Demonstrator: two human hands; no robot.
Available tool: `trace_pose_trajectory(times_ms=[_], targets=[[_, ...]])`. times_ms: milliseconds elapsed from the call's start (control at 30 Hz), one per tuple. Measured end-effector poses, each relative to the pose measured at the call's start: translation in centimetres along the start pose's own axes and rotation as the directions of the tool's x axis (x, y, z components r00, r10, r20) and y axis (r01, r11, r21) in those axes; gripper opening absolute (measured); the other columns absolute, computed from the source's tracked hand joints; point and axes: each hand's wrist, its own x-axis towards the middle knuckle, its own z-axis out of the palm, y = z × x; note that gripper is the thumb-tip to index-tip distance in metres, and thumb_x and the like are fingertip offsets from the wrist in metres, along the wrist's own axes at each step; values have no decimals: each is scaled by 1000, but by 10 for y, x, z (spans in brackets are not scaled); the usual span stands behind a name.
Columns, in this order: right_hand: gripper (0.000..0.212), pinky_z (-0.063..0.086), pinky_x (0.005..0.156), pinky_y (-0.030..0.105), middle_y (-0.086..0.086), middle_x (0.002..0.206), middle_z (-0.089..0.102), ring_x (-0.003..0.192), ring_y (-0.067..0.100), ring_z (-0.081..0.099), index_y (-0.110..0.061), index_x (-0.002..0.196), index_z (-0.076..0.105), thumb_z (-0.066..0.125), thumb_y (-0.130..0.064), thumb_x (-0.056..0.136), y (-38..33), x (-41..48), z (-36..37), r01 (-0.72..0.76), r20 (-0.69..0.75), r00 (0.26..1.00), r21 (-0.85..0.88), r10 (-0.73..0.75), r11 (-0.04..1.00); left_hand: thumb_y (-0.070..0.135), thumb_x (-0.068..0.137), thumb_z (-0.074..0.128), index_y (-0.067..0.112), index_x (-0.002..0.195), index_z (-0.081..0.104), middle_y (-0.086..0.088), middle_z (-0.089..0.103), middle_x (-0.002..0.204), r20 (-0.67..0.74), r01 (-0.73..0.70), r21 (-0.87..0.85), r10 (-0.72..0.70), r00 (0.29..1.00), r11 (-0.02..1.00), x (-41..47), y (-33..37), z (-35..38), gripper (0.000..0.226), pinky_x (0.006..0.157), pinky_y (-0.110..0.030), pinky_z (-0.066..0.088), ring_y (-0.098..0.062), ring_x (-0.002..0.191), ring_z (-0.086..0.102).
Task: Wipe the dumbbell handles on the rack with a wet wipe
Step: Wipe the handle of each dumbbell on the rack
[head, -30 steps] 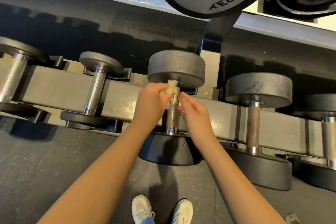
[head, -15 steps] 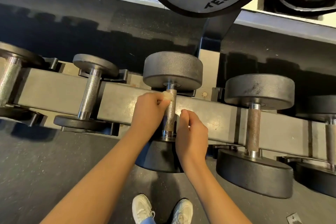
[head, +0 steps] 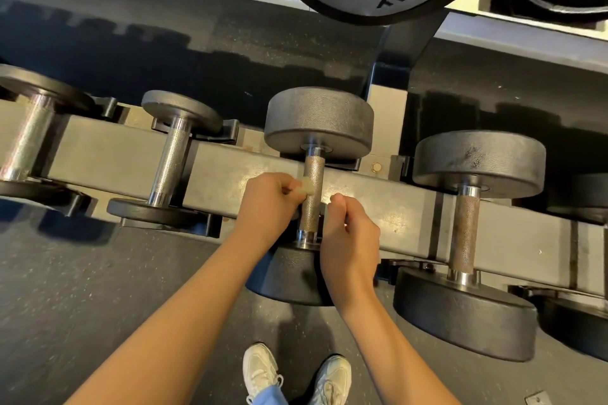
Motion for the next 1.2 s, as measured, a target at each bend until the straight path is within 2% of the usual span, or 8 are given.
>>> trace_pose_trajectory(times_ms=[167,267,433,533,667,833,967,1200], targets=[[32,33,54,21,-10,64,48,58,5,43,-27,70,48,38,-29,101,2,1,2,28,0,1000,-2,-28,1000,26,90,62,27,73,67,16,58,63,-151,-61,-100,45,988,993,23,24,3,18,57,-10,38,3,60,52],[35,34,55,22,-11,62,46,57,6,42,-30,66,44,38,-27,101,6,1,2,69,-17,997,14,-69,998,21,89,63,20,75,70,12,59,67,-153,-54,-21,50,987,998,18,17,8,17,61,-12,39,0,61,52],[40,34,55,30,-7,58,44,56,9,39,-28,61,42,39,-23,100,4,0,4,74,-48,996,11,-73,997,21,87,67,10,68,65,0,59,63,-12,13,38,-13,1000,999,-5,-9,4,23,53,-14,37,-12,59,52],[36,37,56,32,-5,59,49,57,11,44,-22,64,51,40,-24,98,4,2,6,29,-50,998,-26,-30,999,20,86,69,7,79,72,-6,68,77,89,17,115,-27,996,993,-7,-12,-2,15,63,-19,45,-16,73,61],[26,43,61,30,-1,75,62,69,14,54,-13,84,66,44,-18,96,6,6,7,177,5,984,-162,-178,971,16,85,68,15,78,70,1,66,78,138,-2,89,-10,990,996,-12,-18,-11,7,66,-13,44,-10,74,60],[19,37,67,25,4,92,65,82,18,55,-10,97,68,49,-13,93,-1,6,10,440,197,898,-411,-394,798,18,88,66,14,99,71,3,66,92,-68,-59,104,66,995,993,-22,-33,-44,13,76,-16,43,-11,86,61],[23,43,85,31,5,107,64,100,21,54,-12,104,66,46,-19,96,-27,11,30,550,457,826,-523,-330,651,17,89,64,10,101,70,-3,67,96,-210,-84,121,108,972,989,-22,-53,-86,15,86,-30,49,-16,91,62],[42,36,104,36,5,143,43,130,25,38,-13,137,47,45,-17,95,-41,42,103,615,648,729,-478,-221,627,22,93,59,19,96,65,8,57,81,-394,-80,197,153,906,977,24,-76,-147,8,62,-4,34,2,68,49]])
